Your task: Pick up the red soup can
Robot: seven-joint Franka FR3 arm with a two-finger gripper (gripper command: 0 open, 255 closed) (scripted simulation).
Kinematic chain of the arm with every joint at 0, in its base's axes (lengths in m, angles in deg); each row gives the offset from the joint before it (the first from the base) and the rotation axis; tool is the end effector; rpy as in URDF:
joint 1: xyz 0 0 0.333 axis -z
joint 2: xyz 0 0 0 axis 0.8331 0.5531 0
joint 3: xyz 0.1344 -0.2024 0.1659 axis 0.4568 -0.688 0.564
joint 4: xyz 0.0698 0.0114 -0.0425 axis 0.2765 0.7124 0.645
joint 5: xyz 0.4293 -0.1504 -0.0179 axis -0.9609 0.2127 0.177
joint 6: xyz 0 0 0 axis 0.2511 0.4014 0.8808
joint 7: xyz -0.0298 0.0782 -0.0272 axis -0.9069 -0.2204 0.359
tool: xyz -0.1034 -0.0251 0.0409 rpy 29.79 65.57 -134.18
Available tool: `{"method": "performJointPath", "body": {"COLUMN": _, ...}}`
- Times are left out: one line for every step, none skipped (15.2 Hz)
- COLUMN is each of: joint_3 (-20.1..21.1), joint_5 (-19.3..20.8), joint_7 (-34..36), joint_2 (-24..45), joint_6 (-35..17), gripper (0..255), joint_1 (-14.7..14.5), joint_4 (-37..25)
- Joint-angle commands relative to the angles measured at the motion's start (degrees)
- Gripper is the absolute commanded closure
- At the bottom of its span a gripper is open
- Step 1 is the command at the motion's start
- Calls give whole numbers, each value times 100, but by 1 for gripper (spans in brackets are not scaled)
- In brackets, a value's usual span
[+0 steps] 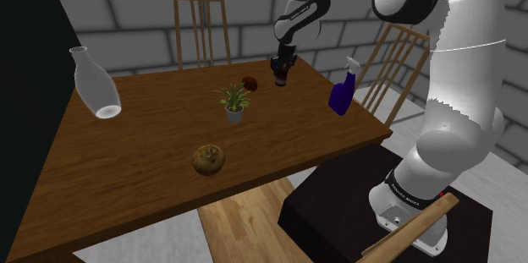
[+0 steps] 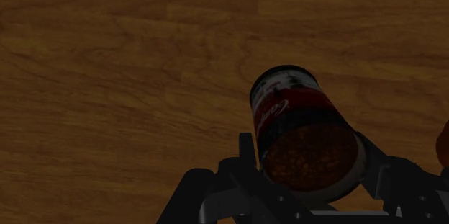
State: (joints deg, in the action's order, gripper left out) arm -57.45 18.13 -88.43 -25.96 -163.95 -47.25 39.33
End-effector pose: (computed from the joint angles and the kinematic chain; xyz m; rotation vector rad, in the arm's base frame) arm 0.6905 -0.1830 0.2218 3.1018 -0.3339 0.1841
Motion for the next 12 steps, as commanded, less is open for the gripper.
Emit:
{"method": "performJointPath", "body": {"joint_3": -8, "joint_5": 14, "joint_7": 16, "joint_2": -82, "joint_6": 113, "gripper": 255, "joint_1": -11, "joint_4": -31}}
{"method": "performJointPath", "body": {"joint_3": -12, "joint_5": 21, "joint_7": 20, "joint_2": -125, "joint_6": 172, "gripper": 255, "joint_1": -14, "joint_4": -47}}
{"method": "performJointPath", "body": {"joint_3": -16, "joint_5": 28, "joint_7": 24, "joint_2": -167, "joint_6": 231, "gripper": 255, "joint_1": -16, "joint_4": -64}}
{"method": "performJointPath", "body": {"joint_3": -20, "joint_5": 34, "joint_7": 29, "joint_2": -208, "joint_6": 290, "gripper": 255, "joint_1": -19, "joint_4": -82}}
{"method": "performJointPath", "body": {"joint_3": -24, "joint_5": 41, "joint_7": 33, "joint_2": -248, "joint_6": 350, "gripper": 255, "joint_1": -21, "joint_4": -102}}
{"method": "performJointPath", "body": {"joint_3": -27, "joint_5": 47, "joint_7": 37, "joint_2": -288, "joint_6": 410, "gripper": 255, "joint_1": -23, "joint_4": -123}}
{"method": "performJointPath", "body": {"joint_3": -31, "joint_5": 54, "joint_7": 41, "joint_2": -326, "joint_6": 471, "gripper": 255, "joint_1": -26, "joint_4": -145}}
{"method": "performJointPath", "body": {"joint_3": -34, "joint_5": 60, "joint_7": 46, "joint_2": -364, "joint_6": 532, "gripper": 255, "joint_1": -28, "joint_4": -169}}
{"method": "performJointPath", "body": {"joint_3": -38, "joint_5": 66, "joint_7": 50, "joint_2": -401, "joint_6": 594, "gripper": 255, "joint_1": -30, "joint_4": -194}}
{"method": "performJointPath", "body": {"joint_3": -41, "joint_5": 72, "joint_7": 54, "joint_2": -437, "joint_6": 656, "gripper": 255, "joint_1": -32, "joint_4": -221}}
{"method": "performJointPath", "body": {"joint_3": -44, "joint_5": 78, "joint_7": 57, "joint_2": -472, "joint_6": 718, "gripper": 255, "joint_1": -33, "joint_4": -248}}
{"method": "performJointPath", "body": {"joint_3": -47, "joint_5": 84, "joint_7": 61, "joint_2": -506, "joint_6": 781, "gripper": 255, "joint_1": -35, "joint_4": -277}}
